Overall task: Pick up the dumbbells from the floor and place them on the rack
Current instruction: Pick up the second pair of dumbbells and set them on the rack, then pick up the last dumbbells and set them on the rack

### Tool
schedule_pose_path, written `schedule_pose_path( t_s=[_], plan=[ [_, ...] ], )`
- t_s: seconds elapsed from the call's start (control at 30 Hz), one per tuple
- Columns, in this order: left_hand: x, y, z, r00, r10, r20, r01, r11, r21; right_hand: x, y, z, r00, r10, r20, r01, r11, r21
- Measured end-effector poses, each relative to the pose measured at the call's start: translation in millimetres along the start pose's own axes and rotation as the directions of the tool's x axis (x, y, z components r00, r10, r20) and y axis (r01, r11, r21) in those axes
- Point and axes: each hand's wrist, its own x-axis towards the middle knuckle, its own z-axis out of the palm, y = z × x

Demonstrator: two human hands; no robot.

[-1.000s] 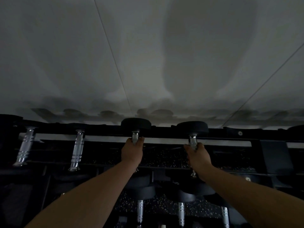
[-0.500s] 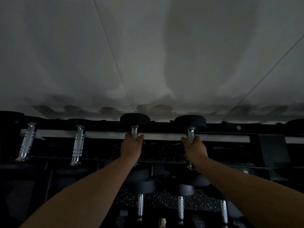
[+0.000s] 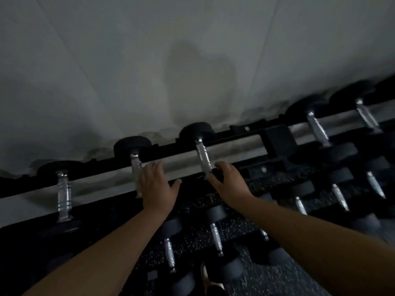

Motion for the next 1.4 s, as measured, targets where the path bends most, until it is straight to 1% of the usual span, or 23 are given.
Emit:
schedule_pose_path(
  t_s=[0.07,0.17,0.27,0.33,0.4,0.5,0.6,0.7,0.8,0.93,1.0,1.13,1.23,1.27,1.33,1.37,1.4],
  plan=[
    [-28,18,7,0.987,0.162,0.018,-0.162,0.987,0.007,-36,17,-6,0.999,-0.018,-0.05,0.018,1.0,0.007],
    [-72,45,24,0.935,0.351,0.044,-0.35,0.936,-0.035,-88,54,-13,0.996,0.017,-0.09,-0.019,0.999,-0.028],
    [-116,67,49,0.871,0.478,0.111,-0.471,0.878,-0.082,-141,101,-21,0.986,0.085,-0.14,-0.094,0.994,-0.055],
    [-146,80,69,0.826,0.533,0.184,-0.516,0.846,-0.132,-178,136,-27,0.971,0.154,-0.18,-0.163,0.986,-0.036],
    [-178,91,92,0.765,0.588,0.264,-0.557,0.809,-0.188,-214,172,-33,0.949,0.233,-0.212,-0.243,0.97,-0.02],
    [-222,103,130,0.634,0.669,0.388,-0.624,0.739,-0.253,-266,227,-36,0.898,0.356,-0.257,-0.368,0.93,0.001],
    [-261,111,170,0.516,0.704,0.488,-0.656,0.691,-0.304,-316,281,-34,0.843,0.471,-0.26,-0.479,0.877,0.035],
    [-299,120,211,0.405,0.72,0.563,-0.703,0.639,-0.313,-365,332,-23,0.8,0.549,-0.244,-0.547,0.833,0.08],
    [-332,128,254,0.315,0.721,0.618,-0.73,0.6,-0.328,-404,383,-5,0.754,0.619,-0.221,-0.608,0.784,0.122],
    [-367,129,322,0.227,0.66,0.716,-0.762,0.579,-0.291,-435,449,29,0.717,0.682,-0.146,-0.676,0.731,0.098],
    [-382,119,358,0.204,0.596,0.776,-0.775,0.583,-0.244,-445,480,50,0.706,0.699,-0.112,-0.693,0.715,0.09],
    [-406,88,425,0.172,0.45,0.876,-0.793,0.591,-0.148,-456,533,98,0.658,0.749,-0.071,-0.737,0.661,0.142],
    [-416,73,465,0.107,0.413,0.904,-0.824,0.546,-0.152,-454,574,138,0.634,0.772,-0.038,-0.761,0.632,0.147],
    [-415,72,474,0.085,0.434,0.897,-0.835,0.522,-0.174,-450,588,151,0.627,0.778,-0.026,-0.768,0.623,0.148],
    [-407,78,485,0.032,0.549,0.835,-0.866,0.432,-0.251,-437,618,175,0.619,0.785,0.002,-0.778,0.613,0.141],
    [-399,85,488,-0.007,0.63,0.776,-0.888,0.353,-0.294,-428,633,186,0.613,0.79,0.016,-0.784,0.606,0.136],
    [-390,94,489,-0.063,0.703,0.709,-0.906,0.257,-0.335,-418,648,196,0.607,0.794,0.034,-0.79,0.6,0.126]
  ],
)
